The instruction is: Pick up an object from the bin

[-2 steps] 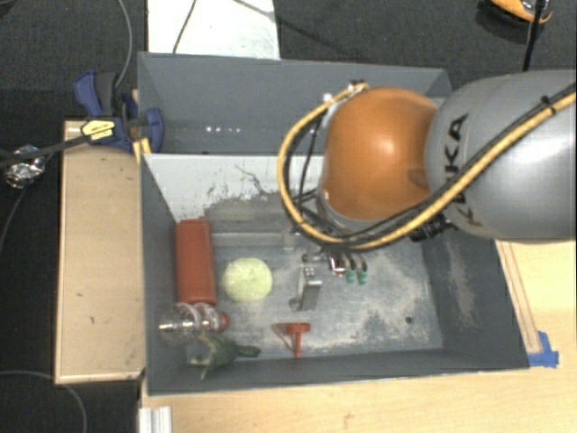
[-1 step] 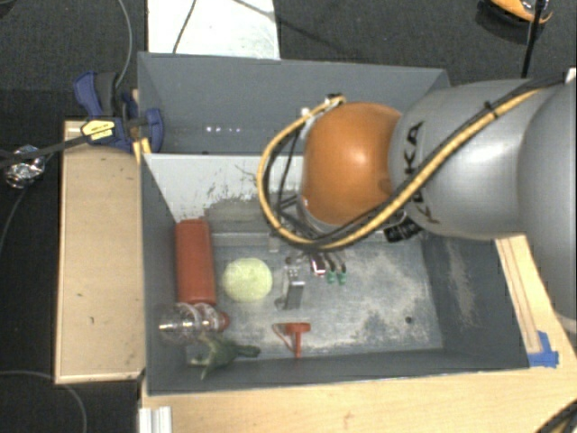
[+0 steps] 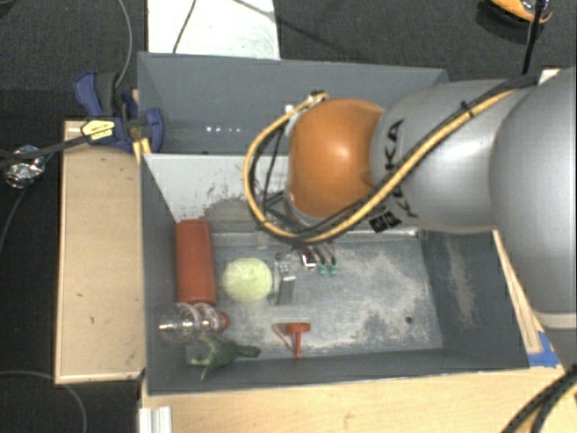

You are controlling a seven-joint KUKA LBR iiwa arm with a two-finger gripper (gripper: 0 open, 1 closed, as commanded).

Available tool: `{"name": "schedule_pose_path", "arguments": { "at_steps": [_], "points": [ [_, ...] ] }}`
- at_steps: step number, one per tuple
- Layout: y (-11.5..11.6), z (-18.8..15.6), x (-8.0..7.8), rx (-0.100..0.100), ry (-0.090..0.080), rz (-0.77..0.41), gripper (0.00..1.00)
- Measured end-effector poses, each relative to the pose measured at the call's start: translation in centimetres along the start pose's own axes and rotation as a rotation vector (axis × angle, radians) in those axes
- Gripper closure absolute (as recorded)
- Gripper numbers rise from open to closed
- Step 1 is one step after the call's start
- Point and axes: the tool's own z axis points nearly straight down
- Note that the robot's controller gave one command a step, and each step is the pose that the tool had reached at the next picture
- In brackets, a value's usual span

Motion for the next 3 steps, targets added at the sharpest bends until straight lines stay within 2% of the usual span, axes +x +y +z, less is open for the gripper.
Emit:
{"name": "schedule_pose_path", "arguments": {
  "at_steps": [1, 2, 3],
  "points": [
    [0.3, 1.0, -0.6, -0.003, -0.013, 0.018, 0.00],
    [0.3, 7.2, -1.5, -0.001, -0.004, 0.001, 0.00],
    [0.1, 7.3, -2.3, -0.004, -0.016, 0.029, 1.00]
  ]
}}
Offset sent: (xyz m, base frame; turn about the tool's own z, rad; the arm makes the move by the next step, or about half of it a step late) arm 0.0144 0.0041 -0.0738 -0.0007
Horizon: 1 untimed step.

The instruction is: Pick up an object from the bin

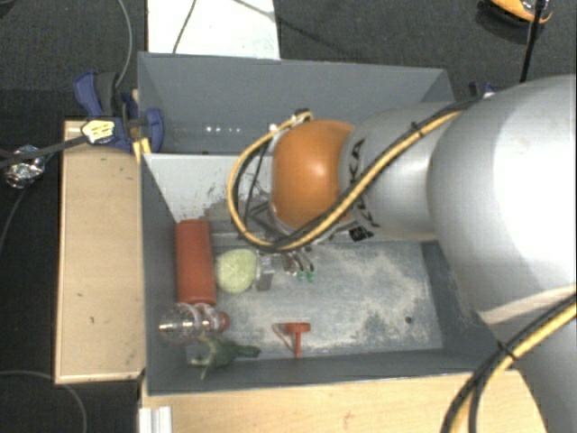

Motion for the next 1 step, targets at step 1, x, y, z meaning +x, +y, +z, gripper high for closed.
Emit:
{"name": "schedule_pose_path", "arguments": {
  "at_steps": [1],
  "points": [
    [0.00, 0.00, 0.00, 0.000, 0.000, 0.001, 1.00]
  ]
}}
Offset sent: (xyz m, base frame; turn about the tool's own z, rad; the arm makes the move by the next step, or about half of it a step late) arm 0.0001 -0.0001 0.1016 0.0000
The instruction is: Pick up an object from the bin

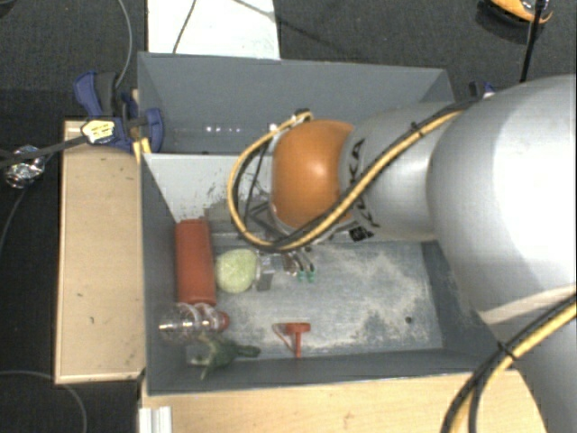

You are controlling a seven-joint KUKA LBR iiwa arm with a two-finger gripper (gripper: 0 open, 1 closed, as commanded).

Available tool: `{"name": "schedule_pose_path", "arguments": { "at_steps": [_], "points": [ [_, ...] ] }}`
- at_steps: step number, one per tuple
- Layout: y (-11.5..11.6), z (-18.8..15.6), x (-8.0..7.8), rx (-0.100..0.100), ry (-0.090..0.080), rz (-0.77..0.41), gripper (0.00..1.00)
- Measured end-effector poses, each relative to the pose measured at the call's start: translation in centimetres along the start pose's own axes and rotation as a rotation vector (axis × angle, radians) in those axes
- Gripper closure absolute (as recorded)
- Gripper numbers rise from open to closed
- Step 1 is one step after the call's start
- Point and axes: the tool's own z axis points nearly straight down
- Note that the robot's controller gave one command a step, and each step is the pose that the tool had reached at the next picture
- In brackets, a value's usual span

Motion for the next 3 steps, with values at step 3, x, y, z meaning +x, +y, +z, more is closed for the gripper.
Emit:
{"name": "schedule_pose_path", "arguments": {
  "at_steps": [3],
  "points": [
    [0.0, -4.6, 0.0, 0.000, 0.002, 0.001, 1.00]
  ]
}}
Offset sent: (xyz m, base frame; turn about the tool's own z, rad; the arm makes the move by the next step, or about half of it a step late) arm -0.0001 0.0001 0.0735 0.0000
